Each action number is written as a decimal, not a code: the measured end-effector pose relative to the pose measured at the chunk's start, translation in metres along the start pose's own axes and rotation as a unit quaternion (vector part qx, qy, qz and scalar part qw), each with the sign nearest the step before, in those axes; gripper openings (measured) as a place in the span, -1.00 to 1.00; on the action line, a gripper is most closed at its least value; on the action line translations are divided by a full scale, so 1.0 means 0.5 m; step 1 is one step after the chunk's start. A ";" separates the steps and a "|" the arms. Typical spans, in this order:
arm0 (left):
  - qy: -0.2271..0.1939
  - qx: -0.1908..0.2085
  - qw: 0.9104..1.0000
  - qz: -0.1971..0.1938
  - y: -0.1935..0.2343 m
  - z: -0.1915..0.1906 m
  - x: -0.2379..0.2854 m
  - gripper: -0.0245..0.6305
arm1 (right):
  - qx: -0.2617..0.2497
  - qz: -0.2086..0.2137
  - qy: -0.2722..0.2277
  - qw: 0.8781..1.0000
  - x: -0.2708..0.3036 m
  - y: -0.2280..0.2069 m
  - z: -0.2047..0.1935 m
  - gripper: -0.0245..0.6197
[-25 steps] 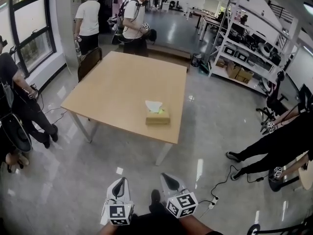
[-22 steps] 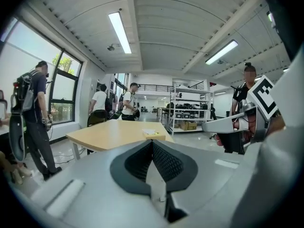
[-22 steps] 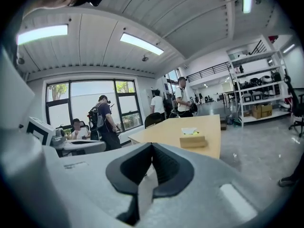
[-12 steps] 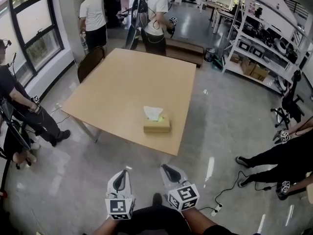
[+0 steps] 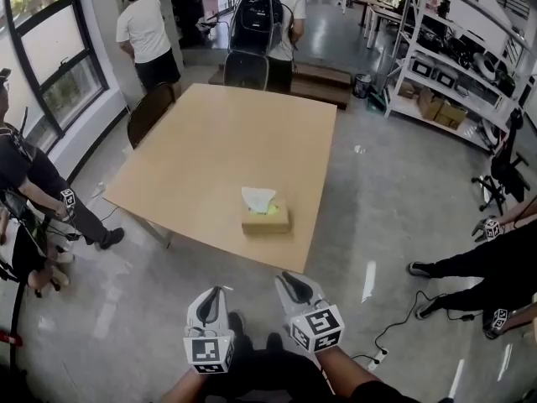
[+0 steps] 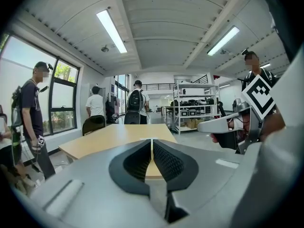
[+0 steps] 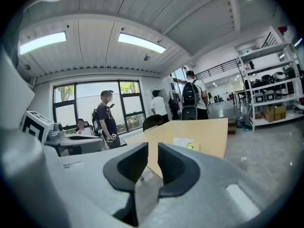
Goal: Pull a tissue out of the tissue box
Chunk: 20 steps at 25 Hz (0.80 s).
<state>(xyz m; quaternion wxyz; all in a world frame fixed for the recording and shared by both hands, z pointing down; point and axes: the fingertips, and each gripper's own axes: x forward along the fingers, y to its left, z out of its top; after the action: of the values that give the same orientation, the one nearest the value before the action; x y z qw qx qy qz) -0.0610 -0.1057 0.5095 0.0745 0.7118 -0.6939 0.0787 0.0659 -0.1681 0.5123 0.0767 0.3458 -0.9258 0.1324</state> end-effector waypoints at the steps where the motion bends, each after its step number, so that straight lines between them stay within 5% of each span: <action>1: 0.002 0.000 1.000 -0.001 0.003 0.001 0.009 -0.82 | -0.001 0.000 0.003 1.000 0.008 -0.005 0.002 -0.78; 20: 0.025 0.004 0.998 -0.062 0.101 0.024 0.365 -0.87 | -0.018 -0.065 0.096 0.993 0.310 -0.195 0.036 -0.65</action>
<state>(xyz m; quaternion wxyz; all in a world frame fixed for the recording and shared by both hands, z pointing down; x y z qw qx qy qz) -0.1066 -0.2879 0.5370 0.0936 0.7516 -0.6462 0.0939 0.0135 -0.3402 0.5499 0.1800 0.3896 -0.8919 0.1427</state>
